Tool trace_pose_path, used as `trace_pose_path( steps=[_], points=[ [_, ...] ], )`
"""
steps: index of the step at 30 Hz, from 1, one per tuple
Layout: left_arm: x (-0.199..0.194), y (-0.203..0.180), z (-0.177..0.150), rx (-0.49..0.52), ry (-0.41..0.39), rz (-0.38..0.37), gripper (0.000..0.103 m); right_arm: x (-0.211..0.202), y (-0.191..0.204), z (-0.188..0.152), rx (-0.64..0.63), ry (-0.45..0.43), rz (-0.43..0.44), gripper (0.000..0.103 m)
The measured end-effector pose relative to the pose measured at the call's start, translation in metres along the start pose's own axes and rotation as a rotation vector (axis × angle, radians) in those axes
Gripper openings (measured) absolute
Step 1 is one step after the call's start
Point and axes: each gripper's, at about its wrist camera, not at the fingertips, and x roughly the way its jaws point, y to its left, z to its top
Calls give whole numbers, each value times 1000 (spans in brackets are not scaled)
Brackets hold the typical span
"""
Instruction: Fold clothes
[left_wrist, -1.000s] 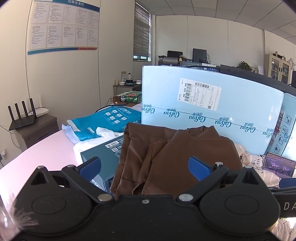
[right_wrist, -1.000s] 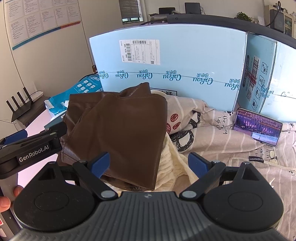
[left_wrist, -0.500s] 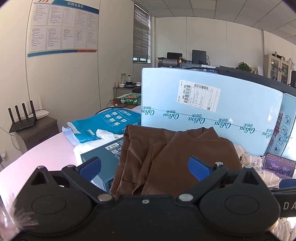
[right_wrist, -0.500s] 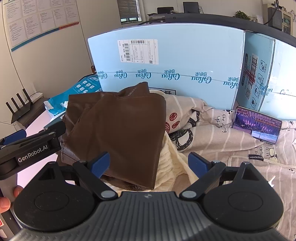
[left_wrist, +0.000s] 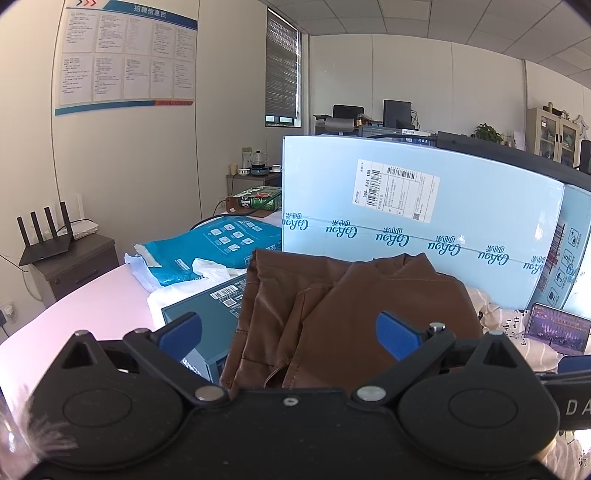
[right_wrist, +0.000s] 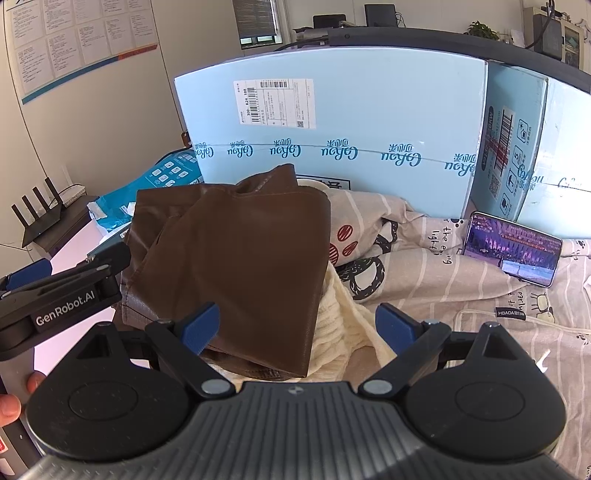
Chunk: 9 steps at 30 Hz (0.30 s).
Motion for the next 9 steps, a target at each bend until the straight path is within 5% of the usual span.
trace_pose_path(
  steps=[9],
  points=[
    [0, -1, 0, 2, 0, -2, 103, 0, 0, -1, 2, 0, -1, 91]
  ],
)
